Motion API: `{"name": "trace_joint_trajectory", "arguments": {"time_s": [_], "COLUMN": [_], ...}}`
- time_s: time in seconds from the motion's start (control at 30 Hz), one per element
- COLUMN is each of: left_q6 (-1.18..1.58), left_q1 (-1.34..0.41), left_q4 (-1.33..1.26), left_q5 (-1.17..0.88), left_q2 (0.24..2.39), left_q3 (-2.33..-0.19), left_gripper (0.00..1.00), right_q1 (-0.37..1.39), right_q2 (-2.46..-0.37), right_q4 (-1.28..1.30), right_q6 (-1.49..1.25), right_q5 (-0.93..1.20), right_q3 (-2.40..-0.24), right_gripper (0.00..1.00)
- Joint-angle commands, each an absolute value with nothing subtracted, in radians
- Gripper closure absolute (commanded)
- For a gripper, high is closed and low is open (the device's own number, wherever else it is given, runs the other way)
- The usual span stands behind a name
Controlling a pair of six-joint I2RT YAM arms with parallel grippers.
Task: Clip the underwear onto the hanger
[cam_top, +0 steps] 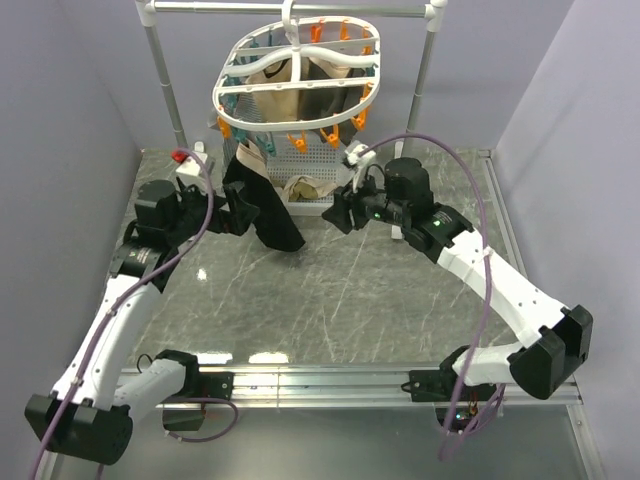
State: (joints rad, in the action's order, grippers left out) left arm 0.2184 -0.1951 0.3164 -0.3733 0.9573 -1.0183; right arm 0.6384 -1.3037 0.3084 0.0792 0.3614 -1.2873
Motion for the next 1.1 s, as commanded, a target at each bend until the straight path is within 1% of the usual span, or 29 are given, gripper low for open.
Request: {"name": "trace_joint_trajectory", "arguments": {"time_s": [0.0,0.17,0.27,0.3,0.4,0.47,0.53,0.6,0.63,0.7,0.77,0.8,0.83,0.9,0.93,1.0,1.03,1.07], "left_q6": [0.258,0.336,0.426,0.467,0.518,0.528,0.522,0.531,0.531,0.517,0.496,0.473,0.460,0.425,0.411,0.368,0.348,0.307], "left_q1": [-0.245,-0.380,-0.394,-0.394,-0.402,-0.403,-0.403,-0.403,-0.403,-0.400,-0.397,-0.394,-0.391,-0.380,-0.364,-0.335,-0.319,-0.305], "left_q4": [0.243,0.154,0.130,0.127,0.103,0.075,0.042,0.035,0.044,0.057,0.058,0.058,0.061,0.069,0.071,0.086,0.089,0.095], "left_q5": [-0.263,-0.100,-0.003,0.059,0.115,0.161,0.192,0.213,0.228,0.232,0.210,0.203,0.181,0.143,0.111,0.017,-0.023,-0.067], "left_q2": [0.988,1.026,1.043,1.048,1.071,1.106,1.140,1.167,1.175,1.180,1.166,1.146,1.134,1.096,1.080,1.037,1.025,1.011], "left_q3": [-0.974,-0.939,-0.917,-0.913,-0.888,-0.877,-0.876,-0.880,-0.893,-0.907,-0.902,-0.899,-0.890,-0.877,-0.867,-0.853,-0.848,-0.847], "left_gripper": [0.02,0.06,0.05,0.05,0.04,0.04,0.07,0.13,0.18,0.23,0.35,0.44,0.63,0.73,0.82,0.90,0.95,0.98], "right_q1": [0.558,0.514,0.512,0.511,0.508,0.509,0.508,0.503,0.503,0.497,0.488,0.486,0.479,0.476,0.476,0.474,0.474,0.472], "right_q2": [-1.295,-1.318,-1.341,-1.347,-1.368,-1.385,-1.402,-1.427,-1.442,-1.456,-1.480,-1.491,-1.511,-1.532,-1.557,-1.586,-1.617,-1.634], "right_q4": [0.162,0.042,-0.039,-0.047,-0.070,-0.078,-0.080,-0.083,-0.086,-0.094,-0.110,-0.117,-0.133,-0.153,-0.164,-0.196,-0.205,-0.224], "right_q6": [-0.113,-0.218,-0.288,-0.296,-0.314,-0.319,-0.322,-0.324,-0.322,-0.319,-0.318,-0.322,-0.333,-0.342,-0.356,-0.379,-0.405,-0.422], "right_q5": [0.452,0.480,0.486,0.488,0.489,0.495,0.500,0.509,0.512,0.529,0.546,0.567,0.578,0.604,0.630,0.658,0.688,0.701], "right_q3": [-1.201,-1.121,-1.101,-1.100,-1.106,-1.117,-1.135,-1.153,-1.160,-1.173,-1.181,-1.189,-1.193,-1.206,-1.212,-1.238,-1.247,-1.259], "right_gripper": [0.43,0.44,0.45,0.45,0.45,0.46,0.46,0.46,0.46,0.46,0.46,0.46,0.46,0.45,0.45,0.43,0.42,0.40]}}
